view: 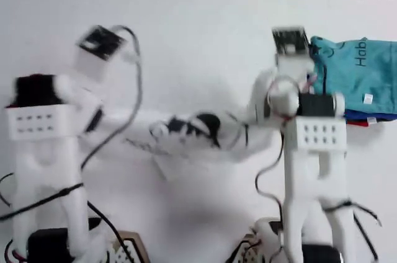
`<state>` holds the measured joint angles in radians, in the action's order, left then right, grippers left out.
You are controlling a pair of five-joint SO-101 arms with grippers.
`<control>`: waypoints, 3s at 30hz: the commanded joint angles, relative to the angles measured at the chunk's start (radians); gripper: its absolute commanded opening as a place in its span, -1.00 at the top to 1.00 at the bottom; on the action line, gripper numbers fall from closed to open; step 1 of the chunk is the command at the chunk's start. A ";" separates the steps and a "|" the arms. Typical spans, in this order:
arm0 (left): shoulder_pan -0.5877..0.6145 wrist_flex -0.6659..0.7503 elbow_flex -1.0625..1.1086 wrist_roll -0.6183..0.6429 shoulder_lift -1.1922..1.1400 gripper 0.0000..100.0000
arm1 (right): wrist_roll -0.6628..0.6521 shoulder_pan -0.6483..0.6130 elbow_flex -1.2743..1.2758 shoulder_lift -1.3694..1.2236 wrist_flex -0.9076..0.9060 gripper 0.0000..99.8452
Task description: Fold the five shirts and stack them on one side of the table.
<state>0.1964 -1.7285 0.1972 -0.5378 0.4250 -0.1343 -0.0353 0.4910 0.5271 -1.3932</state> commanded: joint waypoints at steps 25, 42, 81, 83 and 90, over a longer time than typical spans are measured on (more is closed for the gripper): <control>0.014 0.282 0.498 0.092 0.034 0.95 | -0.152 -0.188 -0.071 0.179 0.101 0.65; 0.184 0.267 0.501 0.098 0.028 0.94 | 0.046 -0.578 -0.842 -1.001 0.117 0.43; 0.265 0.321 0.501 0.506 0.028 0.94 | 0.081 -0.737 -1.824 -1.658 -0.269 0.43; 0.265 0.322 0.501 0.571 0.031 0.94 | 0.081 -0.737 -1.818 -1.658 -0.260 0.43; 0.265 0.327 0.499 0.764 0.032 0.94 | 0.081 -0.748 -1.815 -1.658 -0.249 0.43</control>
<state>0.4465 -1.4154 0.7020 0.1542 0.4250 -0.0621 -0.7672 -1.2935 -1.1393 -1.6540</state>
